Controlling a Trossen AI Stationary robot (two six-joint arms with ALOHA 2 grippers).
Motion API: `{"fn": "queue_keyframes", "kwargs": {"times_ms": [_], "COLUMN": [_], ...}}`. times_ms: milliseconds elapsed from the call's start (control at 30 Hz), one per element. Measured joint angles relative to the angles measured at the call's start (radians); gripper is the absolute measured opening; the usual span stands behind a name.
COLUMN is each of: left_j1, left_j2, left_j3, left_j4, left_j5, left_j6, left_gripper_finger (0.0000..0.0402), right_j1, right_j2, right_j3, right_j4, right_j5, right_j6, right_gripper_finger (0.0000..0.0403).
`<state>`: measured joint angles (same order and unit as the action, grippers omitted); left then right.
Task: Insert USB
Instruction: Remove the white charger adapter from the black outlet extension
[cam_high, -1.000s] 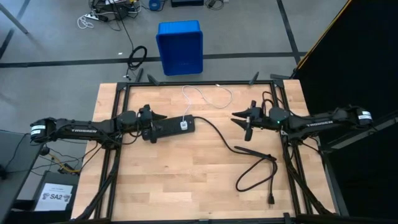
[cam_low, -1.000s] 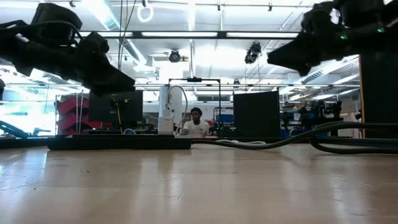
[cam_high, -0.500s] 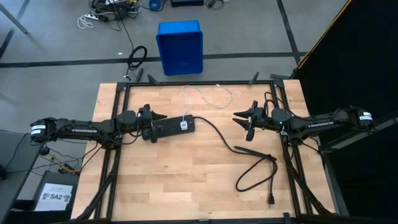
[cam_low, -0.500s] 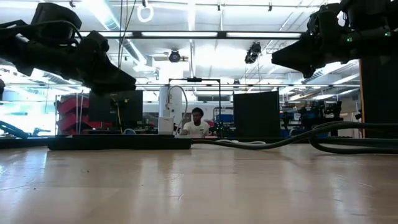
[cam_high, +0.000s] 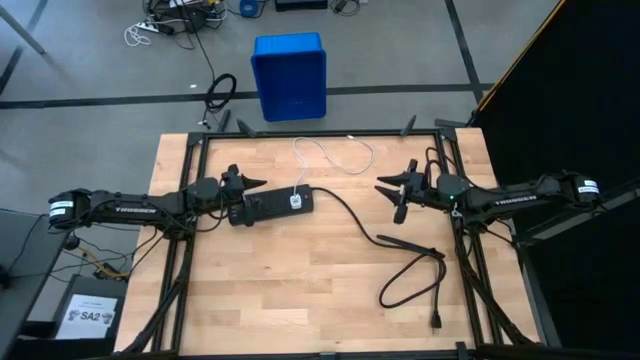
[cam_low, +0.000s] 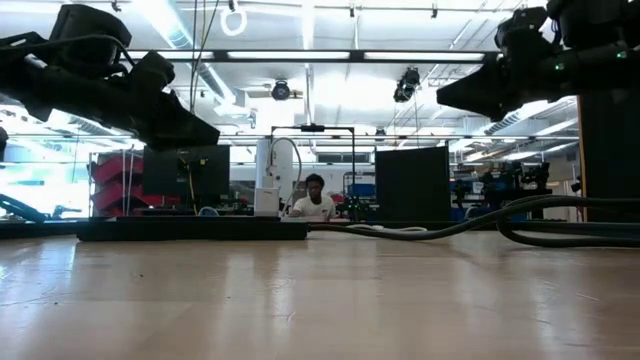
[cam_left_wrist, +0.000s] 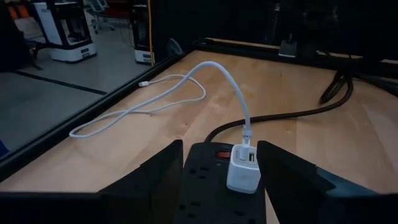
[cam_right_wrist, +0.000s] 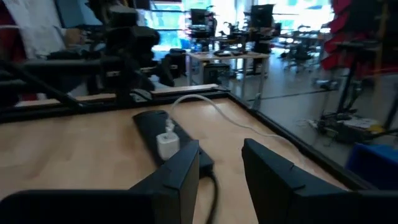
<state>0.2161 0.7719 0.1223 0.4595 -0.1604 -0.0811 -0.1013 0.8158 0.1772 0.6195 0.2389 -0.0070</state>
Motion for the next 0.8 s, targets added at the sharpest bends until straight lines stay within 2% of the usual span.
{"fn": "queue_keyframes", "kwargs": {"times_ms": [100, 533, 700, 800], "left_j1": [0.0, 0.0, 0.0, -0.002], "left_j2": [0.0, 0.0, 0.0, 0.012], "left_j3": [0.0, 0.0, 0.0, 0.001], "left_j4": [0.0, 0.004, 0.048, 0.054], "left_j5": [0.0, 0.0, -0.008, 0.007], "left_j6": [-0.001, -0.002, -0.007, -0.043], "left_gripper_finger": [0.0192, 0.0192, 0.0192, 0.0192], "right_j1": [0.0, 0.0, 0.002, 0.002], "right_j2": [0.0, 0.006, 0.075, 0.147], "right_j3": [0.0, 0.0, 0.0, 0.0], "right_j4": [0.0, 0.001, 0.009, 0.075], "right_j5": [0.031, 0.03, 0.03, 0.029], "right_j6": [-0.005, 0.032, 0.089, 0.101], "right_gripper_finger": [0.0098, 0.0099, 0.0101, 0.01]}}
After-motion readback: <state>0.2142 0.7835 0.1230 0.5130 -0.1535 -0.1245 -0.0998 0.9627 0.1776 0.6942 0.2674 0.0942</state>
